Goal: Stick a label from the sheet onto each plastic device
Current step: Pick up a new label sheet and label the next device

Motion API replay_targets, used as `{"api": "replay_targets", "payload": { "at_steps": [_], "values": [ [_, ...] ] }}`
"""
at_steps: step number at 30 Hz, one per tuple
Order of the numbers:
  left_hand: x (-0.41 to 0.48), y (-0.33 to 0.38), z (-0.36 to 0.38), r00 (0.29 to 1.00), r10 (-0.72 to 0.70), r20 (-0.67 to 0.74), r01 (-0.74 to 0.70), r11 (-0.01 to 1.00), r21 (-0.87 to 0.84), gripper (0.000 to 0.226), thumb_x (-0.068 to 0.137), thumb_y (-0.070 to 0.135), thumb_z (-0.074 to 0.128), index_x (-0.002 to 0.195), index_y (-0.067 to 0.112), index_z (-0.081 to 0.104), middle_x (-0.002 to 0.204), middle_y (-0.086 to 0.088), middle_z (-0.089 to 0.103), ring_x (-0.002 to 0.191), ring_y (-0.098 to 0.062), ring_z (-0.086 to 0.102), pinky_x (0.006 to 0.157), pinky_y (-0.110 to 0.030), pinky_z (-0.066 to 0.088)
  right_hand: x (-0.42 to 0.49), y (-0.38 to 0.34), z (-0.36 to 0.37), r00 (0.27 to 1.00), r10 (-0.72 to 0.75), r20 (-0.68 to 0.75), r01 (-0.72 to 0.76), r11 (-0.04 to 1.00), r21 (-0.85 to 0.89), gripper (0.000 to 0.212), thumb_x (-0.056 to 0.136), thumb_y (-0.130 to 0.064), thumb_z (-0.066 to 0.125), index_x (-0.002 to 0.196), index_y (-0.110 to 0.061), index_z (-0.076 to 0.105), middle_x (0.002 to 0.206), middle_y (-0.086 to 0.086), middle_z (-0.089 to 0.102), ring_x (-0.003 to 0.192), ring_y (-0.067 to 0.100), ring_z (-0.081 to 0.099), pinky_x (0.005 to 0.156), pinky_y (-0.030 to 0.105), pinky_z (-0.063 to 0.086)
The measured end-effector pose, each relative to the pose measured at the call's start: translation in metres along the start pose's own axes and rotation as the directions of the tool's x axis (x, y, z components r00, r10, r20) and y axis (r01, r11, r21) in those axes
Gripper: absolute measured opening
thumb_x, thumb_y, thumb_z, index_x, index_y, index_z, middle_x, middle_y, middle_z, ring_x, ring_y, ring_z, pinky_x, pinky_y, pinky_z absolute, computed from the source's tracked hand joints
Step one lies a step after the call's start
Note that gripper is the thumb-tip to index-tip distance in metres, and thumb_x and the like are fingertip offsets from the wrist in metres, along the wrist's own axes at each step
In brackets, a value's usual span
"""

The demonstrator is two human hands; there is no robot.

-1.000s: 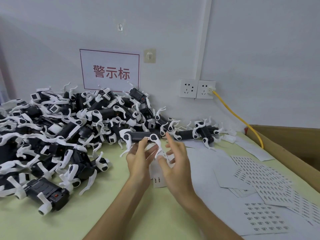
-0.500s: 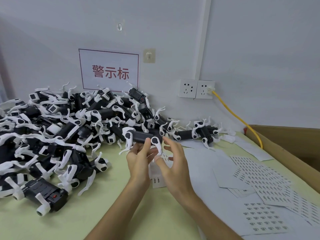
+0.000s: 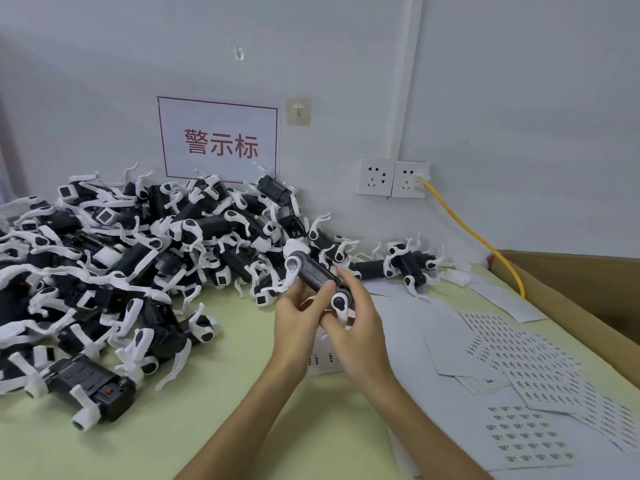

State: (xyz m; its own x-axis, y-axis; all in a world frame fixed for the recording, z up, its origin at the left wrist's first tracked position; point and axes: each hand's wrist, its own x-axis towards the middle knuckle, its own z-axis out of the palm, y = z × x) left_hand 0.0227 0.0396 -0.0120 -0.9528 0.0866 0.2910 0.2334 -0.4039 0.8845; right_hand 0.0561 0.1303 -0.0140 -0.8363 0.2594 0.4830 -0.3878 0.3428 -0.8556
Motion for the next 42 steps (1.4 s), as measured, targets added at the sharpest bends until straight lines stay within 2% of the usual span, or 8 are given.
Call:
{"api": "replay_targets", "payload": {
  "at_steps": [10,14,19,24,31,34,37,42],
  "values": [
    [0.003,-0.004,-0.003,0.987,-0.044,-0.158,0.041,0.999,-0.025,0.026,0.102,0.029,0.059,0.114,0.009,0.071,0.102,-0.007,0.078,0.094,-0.02,0.075,0.081,-0.033,0.059,0.006,-0.001,-0.006,0.99,0.001,0.139,-0.007,0.999,0.043,0.042,0.095,-0.021,0.066,0.135,-0.031,0.056,0.129,-0.019,0.061,0.116,-0.003,0.059,0.089,0.021,0.053],
    [0.004,-0.004,-0.002,0.969,-0.106,-0.225,0.095,0.994,-0.062,0.035,0.104,0.033,0.055,0.109,0.001,0.07,0.082,0.002,0.077,0.078,-0.011,0.074,0.067,-0.021,0.056,0.006,-0.001,-0.005,0.988,-0.026,0.15,0.029,0.999,-0.017,0.047,0.089,-0.022,0.074,0.133,-0.032,0.059,0.126,-0.021,0.061,0.114,-0.004,0.058,0.089,0.018,0.051],
    [0.002,-0.004,0.0,0.953,-0.127,-0.275,0.123,0.992,-0.032,0.042,0.103,0.04,0.055,0.108,0.002,0.072,0.086,-0.002,0.075,0.089,-0.024,0.07,0.089,-0.042,0.053,0.007,0.001,-0.005,0.989,0.005,0.147,-0.006,1.0,0.009,0.049,0.084,-0.026,0.079,0.128,-0.04,0.061,0.123,-0.024,0.064,0.112,-0.003,0.059,0.088,0.015,0.05],
    [0.009,-0.003,-0.005,0.937,-0.164,-0.307,0.197,0.977,0.082,0.047,0.109,0.042,0.039,0.094,0.016,0.076,0.078,0.007,0.078,0.069,-0.006,0.071,0.071,-0.03,0.05,0.015,-0.001,-0.011,0.988,0.089,0.123,-0.112,0.976,0.185,0.028,0.082,-0.022,0.081,0.104,-0.038,0.074,0.102,-0.011,0.075,0.098,0.011,0.07,0.082,0.027,0.058],
    [0.01,-0.013,-0.006,0.983,-0.14,-0.118,0.175,0.911,0.374,0.025,0.102,0.014,0.055,0.095,0.019,0.078,0.095,0.01,0.073,0.078,0.001,0.062,0.06,-0.005,0.042,0.032,-0.003,-0.043,0.744,0.643,0.182,-0.584,0.494,0.644,0.021,0.09,-0.027,0.069,0.094,-0.006,0.072,0.091,0.018,0.069,0.08,0.033,0.067,0.056,0.029,0.057],
    [0.009,-0.013,-0.007,0.988,-0.117,-0.105,0.151,0.886,0.438,0.029,0.1,0.01,0.055,0.087,0.027,0.075,0.096,0.016,0.07,0.093,0.001,0.061,0.07,-0.013,0.042,0.046,0.0,-0.081,0.772,0.628,0.098,-0.369,0.317,0.874,0.024,0.08,-0.021,0.067,0.098,-0.004,0.069,0.101,0.021,0.066,0.071,0.032,0.062,0.052,0.025,0.054],
    [0.012,-0.01,-0.014,0.984,-0.099,-0.146,0.153,0.892,0.425,0.026,0.1,0.009,0.054,0.093,0.024,0.074,0.104,0.011,0.07,0.102,-0.005,0.061,0.078,-0.02,0.043,0.053,0.008,-0.137,0.805,0.547,-0.23,0.072,0.294,0.953,0.048,0.088,-0.039,0.064,0.129,-0.014,0.056,0.124,0.01,0.066,0.099,0.029,0.07,0.079,0.033,0.055],
    [0.016,-0.012,-0.025,0.971,-0.026,-0.236,0.134,0.879,0.457,0.021,0.098,0.005,0.055,0.106,0.021,0.067,0.115,0.005,0.066,0.096,-0.001,0.058,0.07,-0.011,0.042,0.044,0.023,-0.171,0.588,0.669,-0.455,0.12,0.484,0.867,0.056,0.099,-0.042,0.043,0.15,-0.021,0.036,0.129,0.002,0.057,0.097,0.023,0.074,0.082,0.026,0.053]
  ]
}}
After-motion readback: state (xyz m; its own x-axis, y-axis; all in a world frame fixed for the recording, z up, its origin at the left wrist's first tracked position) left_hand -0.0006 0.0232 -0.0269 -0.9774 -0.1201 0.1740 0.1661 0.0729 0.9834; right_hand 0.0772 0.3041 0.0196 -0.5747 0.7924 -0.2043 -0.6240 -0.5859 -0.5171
